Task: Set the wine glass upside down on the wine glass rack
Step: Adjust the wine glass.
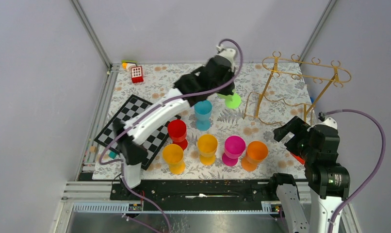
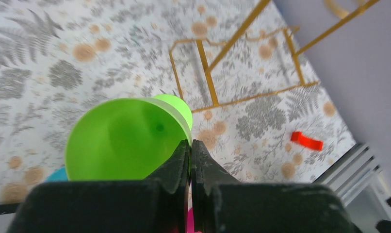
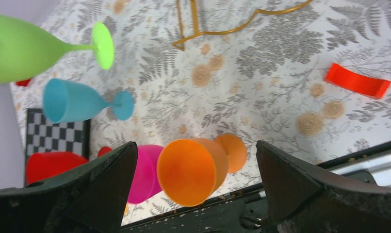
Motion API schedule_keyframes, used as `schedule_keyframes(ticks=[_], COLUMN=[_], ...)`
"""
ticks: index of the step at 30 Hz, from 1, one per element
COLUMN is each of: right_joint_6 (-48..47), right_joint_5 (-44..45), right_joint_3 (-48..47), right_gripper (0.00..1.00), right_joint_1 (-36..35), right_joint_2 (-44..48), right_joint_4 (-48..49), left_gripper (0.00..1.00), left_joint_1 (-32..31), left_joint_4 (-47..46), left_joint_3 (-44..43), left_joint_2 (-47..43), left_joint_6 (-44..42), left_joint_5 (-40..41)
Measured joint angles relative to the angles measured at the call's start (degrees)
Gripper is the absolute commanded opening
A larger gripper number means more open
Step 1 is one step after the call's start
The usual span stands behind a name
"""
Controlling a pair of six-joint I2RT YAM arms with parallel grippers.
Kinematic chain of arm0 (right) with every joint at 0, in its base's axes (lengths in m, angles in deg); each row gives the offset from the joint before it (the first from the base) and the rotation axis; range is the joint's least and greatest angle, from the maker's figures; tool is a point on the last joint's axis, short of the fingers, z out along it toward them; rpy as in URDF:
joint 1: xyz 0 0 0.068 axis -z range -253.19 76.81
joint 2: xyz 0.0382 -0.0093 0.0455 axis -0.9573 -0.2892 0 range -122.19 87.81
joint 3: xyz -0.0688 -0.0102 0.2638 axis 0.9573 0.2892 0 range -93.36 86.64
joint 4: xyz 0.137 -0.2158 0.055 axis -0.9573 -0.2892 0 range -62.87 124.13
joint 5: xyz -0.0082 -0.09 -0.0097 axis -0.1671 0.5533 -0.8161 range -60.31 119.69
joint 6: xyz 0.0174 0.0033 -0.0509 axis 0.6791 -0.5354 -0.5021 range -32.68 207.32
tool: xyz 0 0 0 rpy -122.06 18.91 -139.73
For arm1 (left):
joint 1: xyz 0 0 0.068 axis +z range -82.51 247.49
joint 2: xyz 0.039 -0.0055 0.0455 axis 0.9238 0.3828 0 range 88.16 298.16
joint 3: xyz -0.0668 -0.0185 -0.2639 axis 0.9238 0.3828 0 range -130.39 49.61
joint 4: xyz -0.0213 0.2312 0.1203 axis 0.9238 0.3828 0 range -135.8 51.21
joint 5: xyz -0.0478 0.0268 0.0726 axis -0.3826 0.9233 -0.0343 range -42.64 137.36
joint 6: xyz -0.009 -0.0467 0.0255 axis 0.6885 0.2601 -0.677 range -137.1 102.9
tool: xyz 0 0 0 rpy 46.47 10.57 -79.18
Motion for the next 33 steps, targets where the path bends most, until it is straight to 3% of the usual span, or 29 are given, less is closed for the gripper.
schedule_keyframes(ticks=[11, 18, 25, 33], right_joint_6=[1.01, 3.74, 7.21, 10.29], right_joint_5=[-12.24, -18.62, -25.18, -28.98], right_joint_3=[-8.83, -19.50, -25.29, -25.90], right_gripper=[0.99, 0.95, 0.90, 0.90], right_joint_1=[-0.04, -0.13, -0.13, -2.86], right_joint_2=[-2.91, -11.30, -20.17, -24.85], right_joint_4=[2.54, 5.33, 8.59, 10.25], left_gripper=[0.00, 0.00, 0.00, 0.00], left_joint_1=[10.64, 13.92, 16.48, 16.96], left_joint_4=[-7.23, -12.90, -15.37, -17.49], left_joint_3=[12.31, 24.74, 31.78, 34.51], left_joint_2=[-24.39, -37.46, -44.96, -46.12], left_joint_6=[2.36, 6.16, 10.12, 13.22], left_joint_5=[1.20, -0.85, -0.68, -5.88])
